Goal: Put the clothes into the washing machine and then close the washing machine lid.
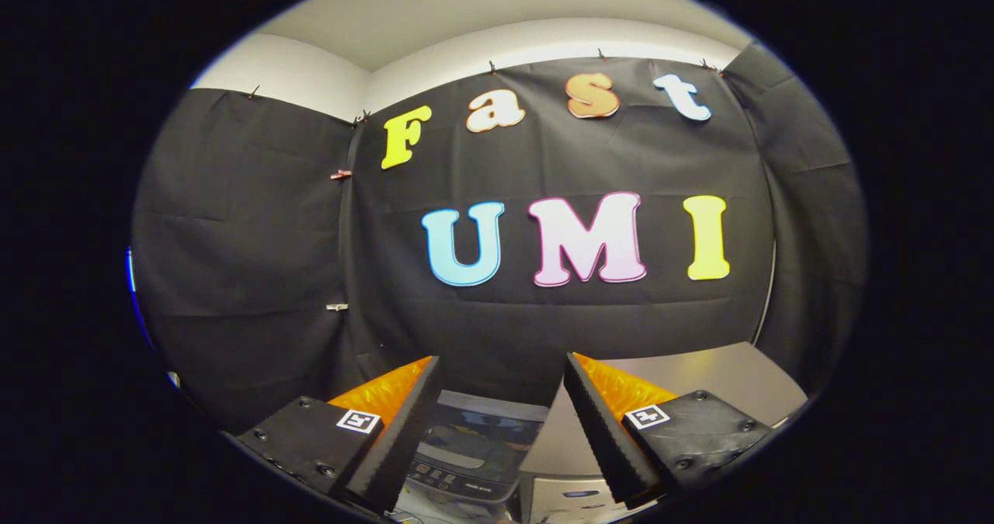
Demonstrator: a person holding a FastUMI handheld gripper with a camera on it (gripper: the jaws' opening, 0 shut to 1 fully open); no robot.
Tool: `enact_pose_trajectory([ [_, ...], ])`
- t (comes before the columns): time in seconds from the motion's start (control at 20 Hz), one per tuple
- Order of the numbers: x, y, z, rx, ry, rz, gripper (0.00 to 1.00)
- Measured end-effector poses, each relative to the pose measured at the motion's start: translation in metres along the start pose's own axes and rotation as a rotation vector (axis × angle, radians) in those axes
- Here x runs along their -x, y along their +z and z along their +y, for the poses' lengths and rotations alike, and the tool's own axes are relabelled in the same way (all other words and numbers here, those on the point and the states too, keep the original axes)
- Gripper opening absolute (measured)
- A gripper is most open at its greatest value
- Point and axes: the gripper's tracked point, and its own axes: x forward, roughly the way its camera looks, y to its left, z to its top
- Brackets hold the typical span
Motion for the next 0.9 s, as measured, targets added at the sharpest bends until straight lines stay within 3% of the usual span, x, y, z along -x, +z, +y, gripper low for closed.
enact_pose_trajectory([
  [0.65,0.125,0.036,-0.080,0.053,-0.149,-0.156,0.98],
  [0.9,0.153,0.035,-0.086,0.015,-0.137,-0.177,0.98],
])
